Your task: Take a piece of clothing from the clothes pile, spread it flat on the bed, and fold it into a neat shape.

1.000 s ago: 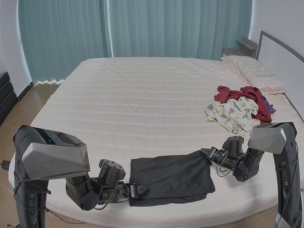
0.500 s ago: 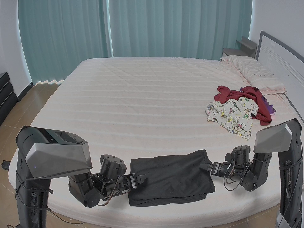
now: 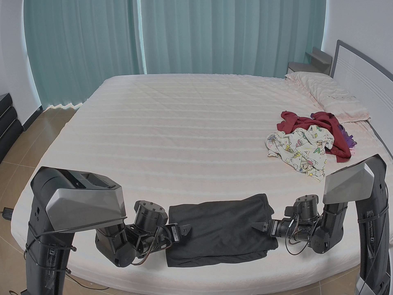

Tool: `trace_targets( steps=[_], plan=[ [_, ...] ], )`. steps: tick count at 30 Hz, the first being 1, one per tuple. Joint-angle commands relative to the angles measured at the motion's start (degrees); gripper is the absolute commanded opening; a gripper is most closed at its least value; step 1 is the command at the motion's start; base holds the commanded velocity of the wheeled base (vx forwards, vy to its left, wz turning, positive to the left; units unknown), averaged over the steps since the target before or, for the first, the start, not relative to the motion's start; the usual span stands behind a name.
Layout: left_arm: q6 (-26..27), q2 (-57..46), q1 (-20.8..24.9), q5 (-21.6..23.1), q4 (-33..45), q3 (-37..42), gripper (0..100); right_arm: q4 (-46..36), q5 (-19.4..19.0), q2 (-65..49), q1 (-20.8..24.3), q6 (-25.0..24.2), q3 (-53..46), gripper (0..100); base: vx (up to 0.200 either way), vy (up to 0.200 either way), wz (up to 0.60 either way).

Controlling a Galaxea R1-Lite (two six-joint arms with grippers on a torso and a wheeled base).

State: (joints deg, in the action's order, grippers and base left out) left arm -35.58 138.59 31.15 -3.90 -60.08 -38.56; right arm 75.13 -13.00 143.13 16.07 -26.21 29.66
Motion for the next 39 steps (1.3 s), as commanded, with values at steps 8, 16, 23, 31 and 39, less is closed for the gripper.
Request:
trace_targets(
  steps=[8,16,23,31,39],
  plan=[
    [0.3,1.4,-0.4,-0.2,0.6,-2.5,100,2.9,0.1,2.6,1.6,-0.6,1.1,100,0.000,0.000,0.00],
    [2.5,2.7,-1.9,1.9,0.5,-3.5,100,3.2,0.0,2.9,2.2,-0.8,2.0,100,0.000,0.000,0.00],
    [4.0,2.8,-1.6,3.8,0.2,-3.5,100,2.7,-0.1,2.9,2.4,-0.9,3.1,100,0.000,0.000,0.00],
    [7.1,3.1,-1.3,9.2,0.7,-4.7,100,2.6,0.2,3.3,5.0,-3.7,5.1,100,0.000,0.000,0.00],
    [7.5,3.2,-1.1,10.8,0.7,-5.2,0,1.9,0.3,3.2,5.0,-3.6,5.1,0,0.000,0.000,0.00]
  ],
)
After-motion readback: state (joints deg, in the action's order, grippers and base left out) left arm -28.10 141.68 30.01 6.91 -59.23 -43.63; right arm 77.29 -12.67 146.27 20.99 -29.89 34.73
